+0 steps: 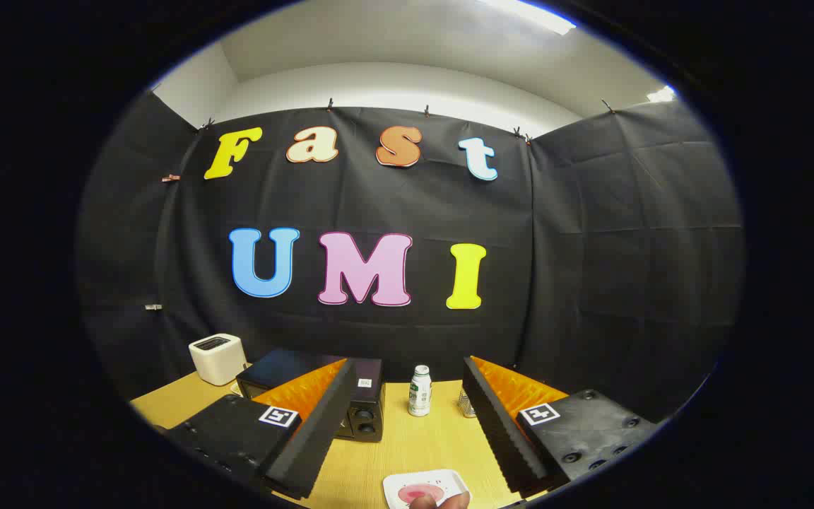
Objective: Open the toaster oven, put the food inside, and close the toaster oven door.
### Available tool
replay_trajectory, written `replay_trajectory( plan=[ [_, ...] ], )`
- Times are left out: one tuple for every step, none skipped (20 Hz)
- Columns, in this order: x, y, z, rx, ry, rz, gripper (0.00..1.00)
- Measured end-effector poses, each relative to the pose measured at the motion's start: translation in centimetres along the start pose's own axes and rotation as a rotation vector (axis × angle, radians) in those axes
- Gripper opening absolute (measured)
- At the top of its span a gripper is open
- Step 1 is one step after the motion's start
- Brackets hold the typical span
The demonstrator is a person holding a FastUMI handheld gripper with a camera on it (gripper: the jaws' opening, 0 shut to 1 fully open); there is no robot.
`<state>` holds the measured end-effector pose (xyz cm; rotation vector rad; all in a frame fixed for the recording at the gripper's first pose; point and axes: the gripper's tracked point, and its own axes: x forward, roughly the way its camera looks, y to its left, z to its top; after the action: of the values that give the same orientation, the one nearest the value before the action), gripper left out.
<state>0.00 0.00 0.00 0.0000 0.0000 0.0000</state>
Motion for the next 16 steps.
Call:
replay_trajectory(
  plan=[
    [0.1,-0.1,-0.2,0.010,0.007,-0.001,0.98],
    [0.2,-0.1,-0.3,0.021,0.013,-0.004,0.98],
    [0.3,-0.1,-0.4,0.027,0.016,-0.008,0.98],
    [0.3,-0.4,-0.5,0.029,0.015,-0.014,0.98],
    [0.4,-0.6,-0.6,0.026,0.014,-0.019,0.98],
    [0.5,-0.6,-0.6,0.024,0.016,-0.020,0.98],
    [0.6,-0.5,-0.8,0.024,0.020,-0.020,0.98],
    [0.6,-0.4,-0.9,0.023,0.022,-0.019,0.98],
    [0.6,-0.4,-0.9,0.021,0.021,-0.019,0.98],
    [0.7,-0.3,-0.8,0.017,0.019,-0.018,0.98],
    [0.8,-0.2,-0.7,0.012,0.016,-0.016,0.98],
    [1.0,-0.1,-0.8,0.008,0.016,-0.015,0.98],
    [0.9,0.1,-0.8,0.004,0.015,-0.014,0.98],
    [0.9,0.2,-0.8,0.003,0.016,-0.012,0.98],
    [0.9,0.3,-0.9,0.002,0.016,-0.009,0.98],
    [1.0,0.5,-1.0,0.000,0.017,-0.009,0.98]
  ],
)
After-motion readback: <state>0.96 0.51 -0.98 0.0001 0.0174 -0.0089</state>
